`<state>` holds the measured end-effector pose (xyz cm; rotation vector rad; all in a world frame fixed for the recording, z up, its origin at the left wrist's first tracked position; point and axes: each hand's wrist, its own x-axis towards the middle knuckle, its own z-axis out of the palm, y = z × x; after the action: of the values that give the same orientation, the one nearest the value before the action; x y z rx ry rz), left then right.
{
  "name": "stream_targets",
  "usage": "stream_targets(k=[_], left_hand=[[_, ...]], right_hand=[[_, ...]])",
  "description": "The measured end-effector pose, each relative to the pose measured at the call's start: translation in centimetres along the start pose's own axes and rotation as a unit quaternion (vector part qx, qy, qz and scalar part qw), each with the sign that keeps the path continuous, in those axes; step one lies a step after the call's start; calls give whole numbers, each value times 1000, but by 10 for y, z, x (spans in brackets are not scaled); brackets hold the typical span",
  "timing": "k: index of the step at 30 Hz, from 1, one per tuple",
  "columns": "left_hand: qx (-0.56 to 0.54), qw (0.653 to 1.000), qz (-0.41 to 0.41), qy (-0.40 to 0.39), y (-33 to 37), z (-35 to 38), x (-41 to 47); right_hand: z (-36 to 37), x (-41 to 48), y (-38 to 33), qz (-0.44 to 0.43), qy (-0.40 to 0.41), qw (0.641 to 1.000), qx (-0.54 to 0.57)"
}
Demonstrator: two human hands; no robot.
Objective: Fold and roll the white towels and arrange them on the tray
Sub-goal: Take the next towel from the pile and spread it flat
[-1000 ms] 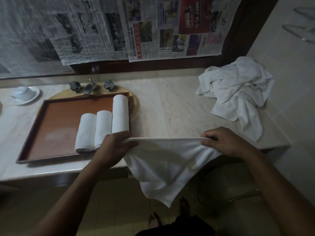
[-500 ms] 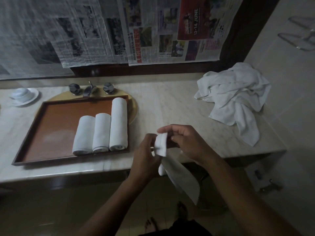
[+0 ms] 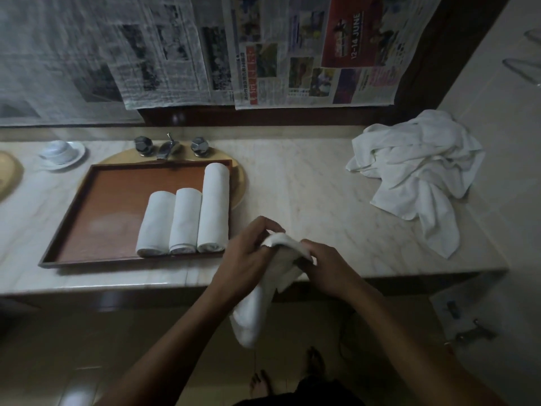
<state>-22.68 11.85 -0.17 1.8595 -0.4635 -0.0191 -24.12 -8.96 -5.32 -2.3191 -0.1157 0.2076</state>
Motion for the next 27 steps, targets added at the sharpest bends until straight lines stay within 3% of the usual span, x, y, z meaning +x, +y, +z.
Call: stream_targets(k=[4,10,16,20,27], left_hand=[[-6,998,-58,7,-10,-26,-13],[26,984,-169,44,-67,-38,-43],[109,966,-232,-28,-127,-22,-81],[161,959,-217,-88,-146,-13,-91],[171,961,-187,-108,-144,-3,-49]], right_hand=[[1,-7,14,55,-28,997,50],[5,-25,54,100,-103,990,-18],[11,-37,114,100,-214,948,-214],[3,-56,153,165,-183,943,-223],[-49,-59,169,197,-3,974,-111]])
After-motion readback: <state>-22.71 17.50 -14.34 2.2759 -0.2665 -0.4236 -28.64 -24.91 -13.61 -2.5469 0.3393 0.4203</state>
